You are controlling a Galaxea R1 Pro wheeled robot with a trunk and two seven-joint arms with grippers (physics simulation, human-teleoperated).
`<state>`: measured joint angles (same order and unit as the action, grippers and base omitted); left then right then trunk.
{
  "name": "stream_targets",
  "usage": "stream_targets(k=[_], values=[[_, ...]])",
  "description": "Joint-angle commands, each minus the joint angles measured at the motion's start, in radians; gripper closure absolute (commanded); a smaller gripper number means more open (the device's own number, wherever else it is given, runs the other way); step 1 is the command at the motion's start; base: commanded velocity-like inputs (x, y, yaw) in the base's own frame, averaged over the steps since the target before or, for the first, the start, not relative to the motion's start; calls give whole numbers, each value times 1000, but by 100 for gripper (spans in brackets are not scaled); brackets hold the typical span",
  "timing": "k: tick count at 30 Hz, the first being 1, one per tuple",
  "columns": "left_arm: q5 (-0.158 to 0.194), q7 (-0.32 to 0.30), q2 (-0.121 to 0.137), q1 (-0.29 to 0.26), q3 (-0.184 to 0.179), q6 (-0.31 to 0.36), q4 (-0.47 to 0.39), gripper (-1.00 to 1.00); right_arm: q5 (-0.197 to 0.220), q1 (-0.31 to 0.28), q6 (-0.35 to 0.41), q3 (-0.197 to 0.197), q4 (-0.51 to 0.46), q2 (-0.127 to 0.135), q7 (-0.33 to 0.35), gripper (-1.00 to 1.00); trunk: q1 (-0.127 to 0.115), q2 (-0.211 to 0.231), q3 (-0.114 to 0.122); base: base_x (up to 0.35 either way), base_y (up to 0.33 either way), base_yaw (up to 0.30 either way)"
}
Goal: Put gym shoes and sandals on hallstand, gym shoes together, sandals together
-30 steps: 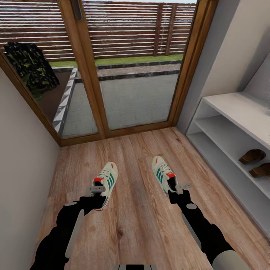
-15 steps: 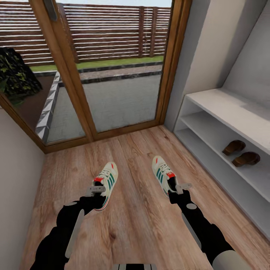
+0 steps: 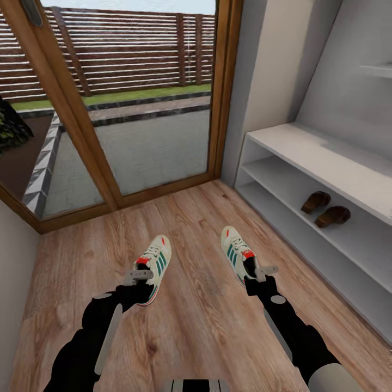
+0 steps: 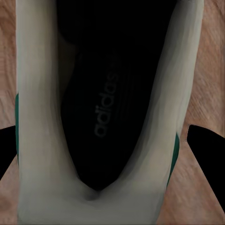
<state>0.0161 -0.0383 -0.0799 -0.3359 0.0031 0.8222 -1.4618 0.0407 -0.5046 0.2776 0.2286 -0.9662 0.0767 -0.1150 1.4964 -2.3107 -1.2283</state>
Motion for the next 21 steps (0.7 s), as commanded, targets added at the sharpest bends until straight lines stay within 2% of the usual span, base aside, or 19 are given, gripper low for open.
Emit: stream_targets(k=[1,21], values=[[1,0,0,0,0,0,0,100,-1,0,0,0,0,0,0,100,4,-7,-2,0,0,-225],[1,0,0,0,0,0,0,100,-1,0,0,-2,0,0,0,100,81,-147,-44,0,0,-225]])
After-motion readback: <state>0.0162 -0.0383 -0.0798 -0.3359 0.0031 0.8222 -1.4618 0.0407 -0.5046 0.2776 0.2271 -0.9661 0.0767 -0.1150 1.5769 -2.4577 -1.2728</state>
